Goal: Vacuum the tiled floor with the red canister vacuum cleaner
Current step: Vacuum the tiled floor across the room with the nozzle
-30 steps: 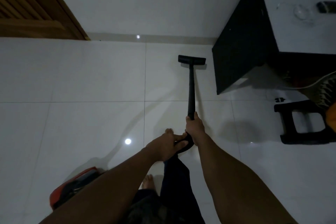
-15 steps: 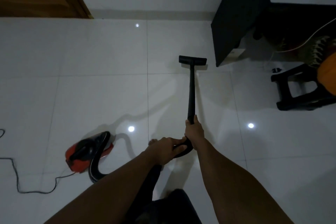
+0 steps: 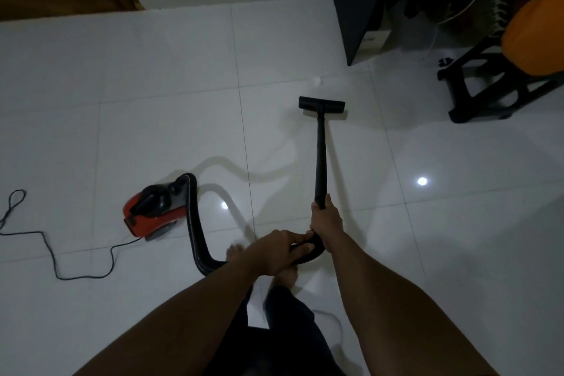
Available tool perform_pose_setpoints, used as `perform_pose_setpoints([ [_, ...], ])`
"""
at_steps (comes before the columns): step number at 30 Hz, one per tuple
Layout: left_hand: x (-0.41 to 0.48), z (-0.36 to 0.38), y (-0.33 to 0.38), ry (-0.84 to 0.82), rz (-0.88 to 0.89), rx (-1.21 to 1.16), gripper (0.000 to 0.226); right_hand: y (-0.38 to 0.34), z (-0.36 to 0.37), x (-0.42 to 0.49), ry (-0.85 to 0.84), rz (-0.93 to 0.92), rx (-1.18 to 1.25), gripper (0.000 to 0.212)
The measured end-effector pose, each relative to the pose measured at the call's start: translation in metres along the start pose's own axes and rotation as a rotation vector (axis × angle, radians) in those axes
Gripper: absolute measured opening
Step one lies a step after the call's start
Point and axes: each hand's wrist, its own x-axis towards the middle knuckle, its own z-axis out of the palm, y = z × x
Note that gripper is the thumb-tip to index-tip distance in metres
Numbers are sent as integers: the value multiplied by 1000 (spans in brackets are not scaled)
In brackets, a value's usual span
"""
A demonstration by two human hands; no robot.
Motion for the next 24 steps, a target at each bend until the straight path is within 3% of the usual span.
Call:
perform_pose_setpoints([
  [17, -130, 132, -88, -132, 94, 241, 54, 167, 86, -154, 51, 141, 185, 61],
  [24, -160, 153, -102, -147, 133, 234, 48, 203, 113, -168, 26, 183, 215, 57],
])
